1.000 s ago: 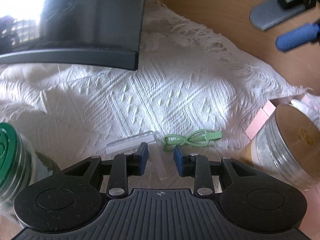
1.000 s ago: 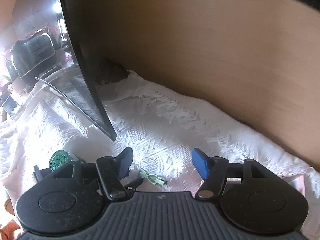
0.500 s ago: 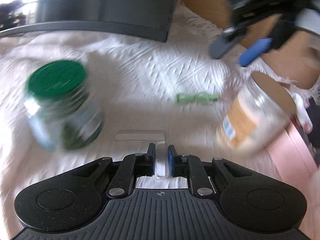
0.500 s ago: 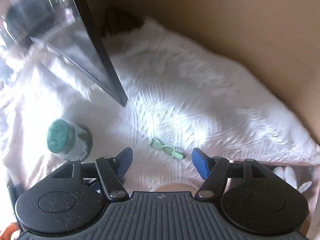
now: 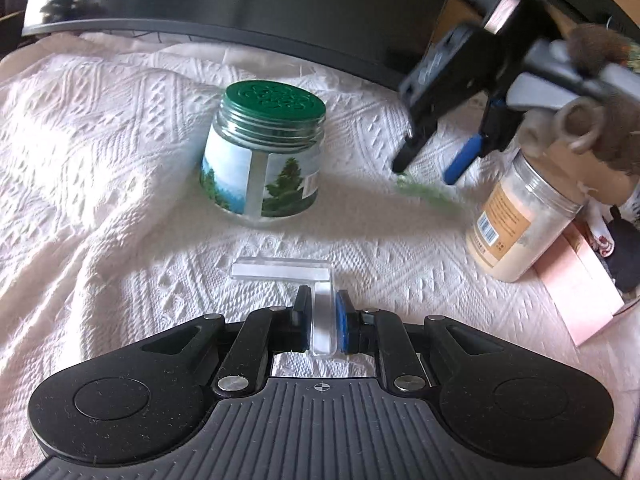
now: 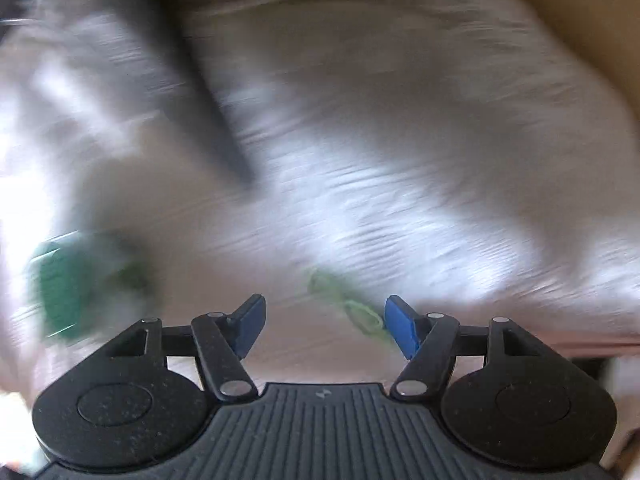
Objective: Organize soft objects
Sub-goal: 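Grasp the green twist tie with the right tool while the left tool holds the stand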
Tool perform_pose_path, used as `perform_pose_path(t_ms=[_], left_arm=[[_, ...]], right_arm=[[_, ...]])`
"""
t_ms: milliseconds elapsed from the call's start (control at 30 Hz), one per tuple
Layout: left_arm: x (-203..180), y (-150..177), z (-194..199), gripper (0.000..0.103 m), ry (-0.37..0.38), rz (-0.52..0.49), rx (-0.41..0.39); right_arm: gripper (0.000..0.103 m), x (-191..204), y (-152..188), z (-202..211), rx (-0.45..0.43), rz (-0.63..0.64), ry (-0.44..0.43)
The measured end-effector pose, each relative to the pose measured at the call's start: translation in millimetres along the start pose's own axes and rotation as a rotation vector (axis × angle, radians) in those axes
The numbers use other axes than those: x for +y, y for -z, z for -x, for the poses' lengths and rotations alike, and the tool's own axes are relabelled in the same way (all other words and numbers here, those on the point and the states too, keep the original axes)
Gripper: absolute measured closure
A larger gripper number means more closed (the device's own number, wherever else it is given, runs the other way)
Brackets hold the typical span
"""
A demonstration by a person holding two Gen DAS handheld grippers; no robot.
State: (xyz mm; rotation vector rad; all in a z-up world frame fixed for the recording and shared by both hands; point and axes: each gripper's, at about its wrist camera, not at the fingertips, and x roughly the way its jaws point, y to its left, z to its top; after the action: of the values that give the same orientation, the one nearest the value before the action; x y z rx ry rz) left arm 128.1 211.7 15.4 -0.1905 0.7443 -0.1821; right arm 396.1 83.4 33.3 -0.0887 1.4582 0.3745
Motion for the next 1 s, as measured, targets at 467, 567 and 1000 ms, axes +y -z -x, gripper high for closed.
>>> perform_pose_path(t_ms=[467,567,1000], left_arm=[[3.2,1.2,-1.4,0.087,0.019,0.033,-0.007],[3.4,0.7,-1.5,0.087,0.02,0.035,-0.008],[3.3,0.2,-2.2,0.087,0.022,0.057,-0.003]], right_arm=[[0.062,50.4,8.9,-13.2,-0.048,0.165,0.261],[0.063,48.5,5.2,-23.9,-0.019,0.138,0.269],[0.064,56.3,38.0,-14.4,-0.035,0.13,0.104]])
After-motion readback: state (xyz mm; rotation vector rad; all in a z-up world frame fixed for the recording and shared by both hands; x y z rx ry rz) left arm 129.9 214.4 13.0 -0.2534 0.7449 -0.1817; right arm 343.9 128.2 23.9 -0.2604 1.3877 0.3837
